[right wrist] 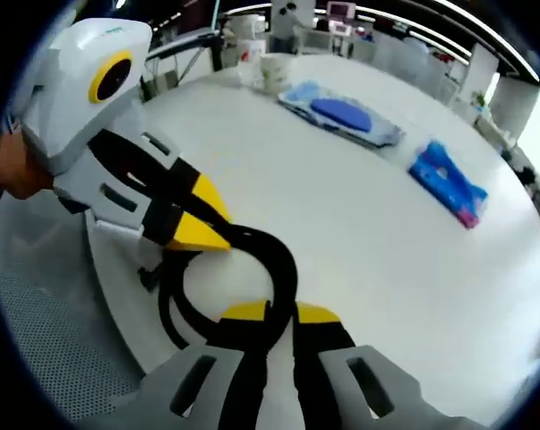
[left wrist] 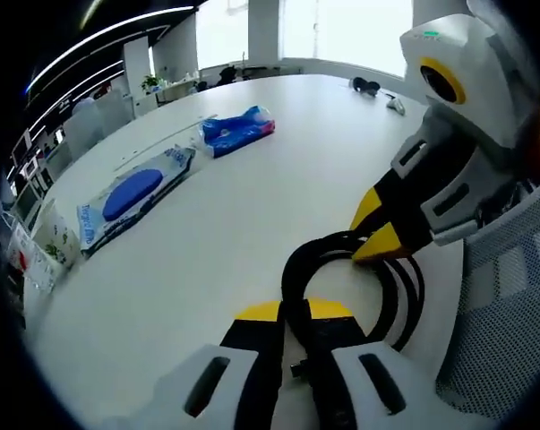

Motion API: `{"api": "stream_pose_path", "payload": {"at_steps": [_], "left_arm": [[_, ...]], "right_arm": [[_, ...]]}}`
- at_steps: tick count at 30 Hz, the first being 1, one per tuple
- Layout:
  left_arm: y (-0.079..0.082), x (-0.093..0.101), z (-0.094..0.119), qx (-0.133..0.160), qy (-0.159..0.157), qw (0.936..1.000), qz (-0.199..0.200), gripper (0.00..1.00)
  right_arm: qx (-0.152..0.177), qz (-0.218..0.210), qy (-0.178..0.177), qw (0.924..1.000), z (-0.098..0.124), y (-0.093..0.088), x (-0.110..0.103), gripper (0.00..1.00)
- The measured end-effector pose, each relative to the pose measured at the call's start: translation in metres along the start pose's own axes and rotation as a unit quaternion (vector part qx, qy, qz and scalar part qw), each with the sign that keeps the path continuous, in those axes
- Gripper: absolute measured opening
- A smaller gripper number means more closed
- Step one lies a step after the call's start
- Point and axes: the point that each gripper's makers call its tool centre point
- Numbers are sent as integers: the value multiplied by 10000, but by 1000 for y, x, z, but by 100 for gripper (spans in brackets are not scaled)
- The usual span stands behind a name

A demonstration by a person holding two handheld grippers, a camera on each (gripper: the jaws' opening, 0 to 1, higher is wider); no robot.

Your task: Arrange the tabletop items into an orderly group along one side of the table until the central work area is clear of visible clutter.

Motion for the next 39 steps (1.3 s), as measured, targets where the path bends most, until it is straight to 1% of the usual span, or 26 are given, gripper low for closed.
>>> {"api": "stream_pose_path", "payload": {"at_steps": [4, 9, 14, 21, 24, 25, 26, 29, 33, 39], "left_arm": [[1, -7, 5, 57, 91, 9999, 22, 5], [6, -15, 15, 165, 107, 9997, 163, 5], [13, -22, 23, 250, 184, 9994, 144, 4], [27, -37, 40, 469, 316, 9983, 140, 4], [33, -45, 47, 546, 394, 9976, 159, 4], [34, -47, 49, 563, 413, 9974, 165, 4], [37, -52, 51, 618, 491, 9968, 141, 4], [39, -58, 56, 607, 527, 9966, 180, 4], [42, -63, 60, 638, 590, 9960, 192, 4], [51, -69, 58, 701, 605, 9954, 233, 4]], "right_arm": [[95, 6, 1, 10000, -1, 11, -2, 5], [229, -5, -1, 9997, 1, 23, 0, 4], [353, 68, -37, 9993, 3, 39, 2, 4], [575, 200, -101, 9981, 7, 66, 8, 4], [660, 265, -107, 9974, 7, 78, 9, 4], [672, 279, -103, 9973, 8, 80, 9, 2], [699, 343, -80, 9969, 9, 85, 9, 2], [743, 456, -59, 9962, 9, 95, 8, 2], [760, 522, -74, 9957, 6, 102, 10, 2], [802, 570, -114, 9951, 6, 109, 19, 2]]}}
Point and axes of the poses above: the point that each gripper's makers call its tool centre point, and the gripper's own axes: z roughly backward along the fingers, x roughly to its right, y roughly out of its top, and after that the axes turned 13 degrees about z, right-handed
